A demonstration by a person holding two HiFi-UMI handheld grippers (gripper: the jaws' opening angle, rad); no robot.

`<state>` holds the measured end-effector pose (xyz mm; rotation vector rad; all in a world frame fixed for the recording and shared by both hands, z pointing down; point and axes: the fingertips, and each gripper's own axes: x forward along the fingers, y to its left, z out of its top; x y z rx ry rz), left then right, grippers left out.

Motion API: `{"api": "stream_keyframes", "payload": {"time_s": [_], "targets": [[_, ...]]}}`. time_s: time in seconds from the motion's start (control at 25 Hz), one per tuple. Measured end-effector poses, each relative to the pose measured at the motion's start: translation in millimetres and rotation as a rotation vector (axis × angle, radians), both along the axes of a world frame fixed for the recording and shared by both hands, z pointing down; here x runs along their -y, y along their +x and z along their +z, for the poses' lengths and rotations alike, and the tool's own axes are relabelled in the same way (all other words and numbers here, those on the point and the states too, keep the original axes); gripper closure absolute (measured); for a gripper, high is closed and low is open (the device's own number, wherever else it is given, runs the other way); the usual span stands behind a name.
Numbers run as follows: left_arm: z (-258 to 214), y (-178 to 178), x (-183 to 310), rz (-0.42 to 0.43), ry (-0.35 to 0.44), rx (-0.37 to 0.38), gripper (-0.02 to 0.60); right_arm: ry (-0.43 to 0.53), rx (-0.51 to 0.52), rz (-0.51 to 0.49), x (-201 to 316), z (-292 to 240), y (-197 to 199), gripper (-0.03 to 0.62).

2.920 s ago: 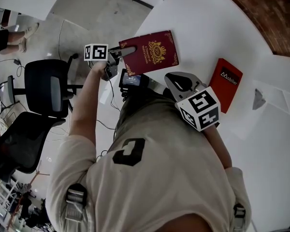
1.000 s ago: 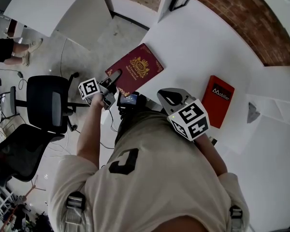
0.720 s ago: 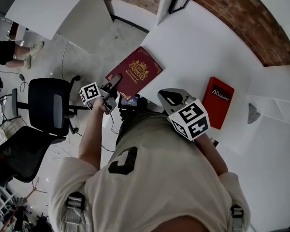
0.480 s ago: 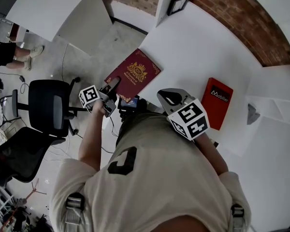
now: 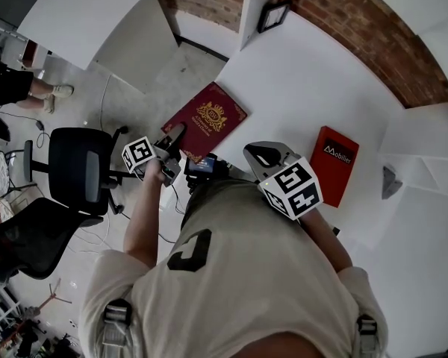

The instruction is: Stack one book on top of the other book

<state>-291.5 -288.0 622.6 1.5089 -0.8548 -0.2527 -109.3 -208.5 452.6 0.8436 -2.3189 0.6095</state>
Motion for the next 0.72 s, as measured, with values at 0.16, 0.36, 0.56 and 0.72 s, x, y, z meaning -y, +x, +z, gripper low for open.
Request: {"api": "stream_keyframes", "payload": {"time_s": [0.16,0.36,0.56,0.72], "targets": [[-7,1,0,-0.001,0.018,0.033,0.333,0.007,0.009,0.004,-2,-1,6,0.588],[-16,-1,-4,-0.065,0.004,0.042,0.342,0.013,0.028,0.003,-5,-3,14,0.588],[-28,2,-12,-0.11,-0.01,0.07,0.347,0.022,0.051,-0.008,-12,-6,18,0.588],[-42,5,-14,-0.14,0.007,0.083,0.356,0.033,0.07,-0.023,-17,-10,20,0.588]]}}
